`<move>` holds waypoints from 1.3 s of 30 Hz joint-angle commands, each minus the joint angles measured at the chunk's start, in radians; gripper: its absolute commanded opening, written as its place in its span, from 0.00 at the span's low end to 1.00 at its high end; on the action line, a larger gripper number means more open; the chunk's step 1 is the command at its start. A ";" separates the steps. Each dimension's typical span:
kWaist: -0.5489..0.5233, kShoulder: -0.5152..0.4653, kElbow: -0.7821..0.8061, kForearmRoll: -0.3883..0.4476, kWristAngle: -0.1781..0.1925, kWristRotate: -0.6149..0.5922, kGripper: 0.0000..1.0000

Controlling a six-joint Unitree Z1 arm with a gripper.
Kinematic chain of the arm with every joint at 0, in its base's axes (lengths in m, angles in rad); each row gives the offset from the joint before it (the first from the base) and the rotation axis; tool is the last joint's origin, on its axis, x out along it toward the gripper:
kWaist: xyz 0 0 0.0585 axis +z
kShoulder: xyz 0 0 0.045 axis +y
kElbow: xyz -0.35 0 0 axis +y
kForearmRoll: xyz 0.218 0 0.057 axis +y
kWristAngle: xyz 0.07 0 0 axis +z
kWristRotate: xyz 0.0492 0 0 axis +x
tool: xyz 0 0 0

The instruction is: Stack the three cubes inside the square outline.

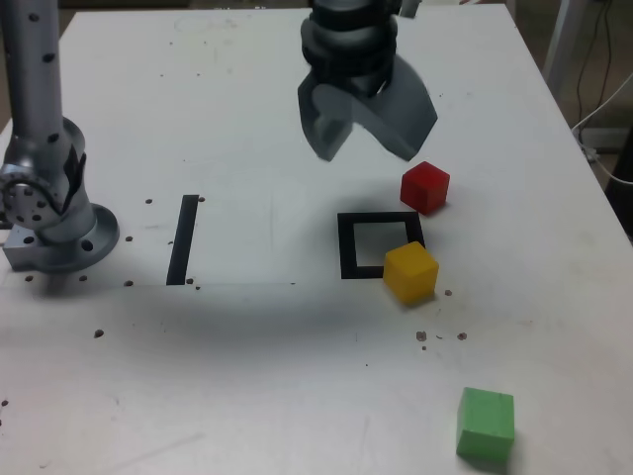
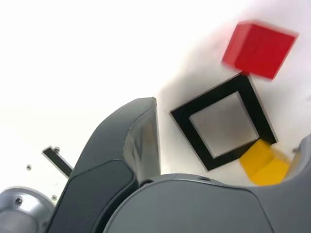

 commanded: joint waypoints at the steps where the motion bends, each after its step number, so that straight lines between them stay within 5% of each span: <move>1: 0.024 0.037 -0.046 0.002 0.005 0.063 0.98; 23: 0.056 0.297 -0.232 0.003 -0.002 0.207 0.86; 28: 0.024 0.323 -0.256 0.002 -0.006 0.197 0.70; 33: 0.000 0.328 -0.259 -0.002 0.005 0.166 0.44; 39: -0.004 0.337 -0.264 0.023 0.010 0.155 0.33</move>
